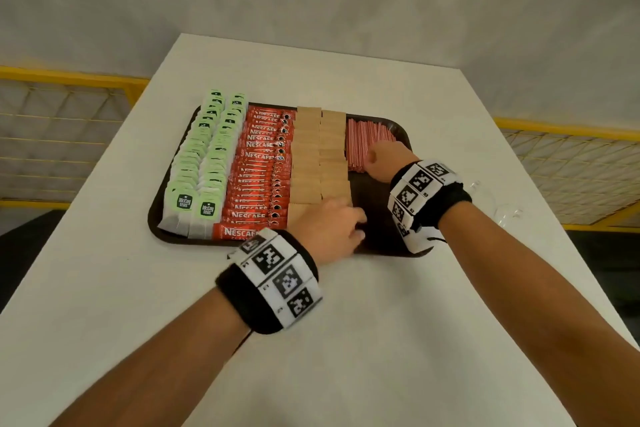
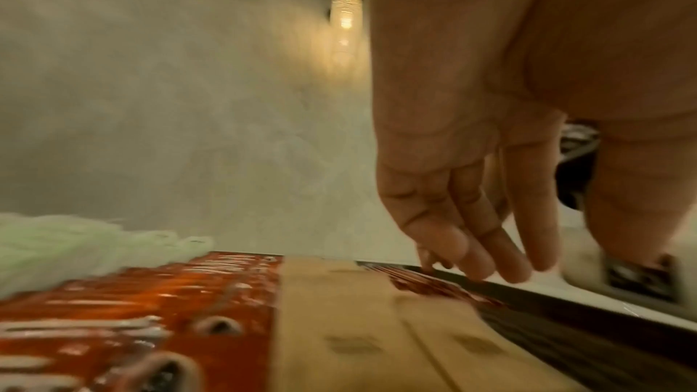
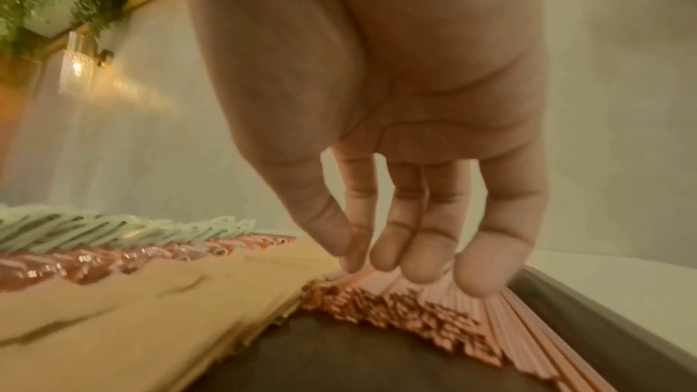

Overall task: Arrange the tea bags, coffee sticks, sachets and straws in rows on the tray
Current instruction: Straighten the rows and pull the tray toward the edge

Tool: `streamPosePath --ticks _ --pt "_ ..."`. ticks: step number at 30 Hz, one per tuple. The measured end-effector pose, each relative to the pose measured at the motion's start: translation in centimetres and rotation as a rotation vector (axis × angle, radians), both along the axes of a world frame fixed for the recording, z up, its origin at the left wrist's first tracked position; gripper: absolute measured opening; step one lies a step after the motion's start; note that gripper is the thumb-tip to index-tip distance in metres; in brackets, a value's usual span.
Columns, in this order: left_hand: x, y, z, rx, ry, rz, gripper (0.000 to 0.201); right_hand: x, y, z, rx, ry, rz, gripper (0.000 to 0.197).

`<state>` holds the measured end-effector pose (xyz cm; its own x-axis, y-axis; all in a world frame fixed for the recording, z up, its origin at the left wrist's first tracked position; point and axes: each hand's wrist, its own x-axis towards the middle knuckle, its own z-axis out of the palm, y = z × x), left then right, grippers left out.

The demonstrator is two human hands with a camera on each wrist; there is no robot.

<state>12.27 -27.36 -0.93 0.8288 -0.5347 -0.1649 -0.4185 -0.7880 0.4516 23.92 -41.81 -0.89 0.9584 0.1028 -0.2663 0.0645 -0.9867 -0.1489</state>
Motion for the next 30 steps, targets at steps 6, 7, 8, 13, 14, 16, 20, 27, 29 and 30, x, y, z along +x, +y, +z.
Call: streamPosePath --ticks 6,7,8,13,14,16,20,27,29,30 --pt "5.1 11.5 1.8 0.073 -0.123 0.404 0.049 0.2 3.6 0.8 0.081 0.004 0.165 0.044" --pt "5.9 13.0 1.8 0.161 -0.076 0.445 0.051 0.2 4.5 0.6 0.062 0.029 0.200 0.044" --pt "6.5 14.1 1.6 0.247 -0.020 0.472 0.052 0.2 5.4 0.5 0.035 0.054 0.237 0.045" --pt "7.5 16.8 0.1 0.444 0.133 0.449 0.057 0.3 10.0 -0.8 -0.021 0.099 0.381 0.049" --pt "7.6 17.0 -0.3 0.447 0.153 0.439 0.057 0.5 10.8 -0.8 -0.032 0.104 0.384 0.050" --pt "7.7 17.0 -0.7 0.425 0.186 0.429 0.058 0.7 12.1 -0.9 -0.081 0.119 0.371 0.052" --pt "7.8 16.9 -1.0 0.386 0.207 0.422 0.060 0.9 13.3 -0.8 -0.137 0.155 0.351 0.053" --pt "8.0 17.3 -0.8 0.341 0.269 0.431 0.061 0.1 13.5 -0.7 -0.067 0.173 0.313 0.048" --pt "8.5 17.7 0.0 0.165 0.271 0.525 0.061 0.2 14.0 -0.2 0.022 0.169 0.295 0.049" --pt "8.8 18.0 0.6 0.055 0.270 0.575 0.058 0.2 14.3 0.4 0.087 0.187 0.278 0.051"
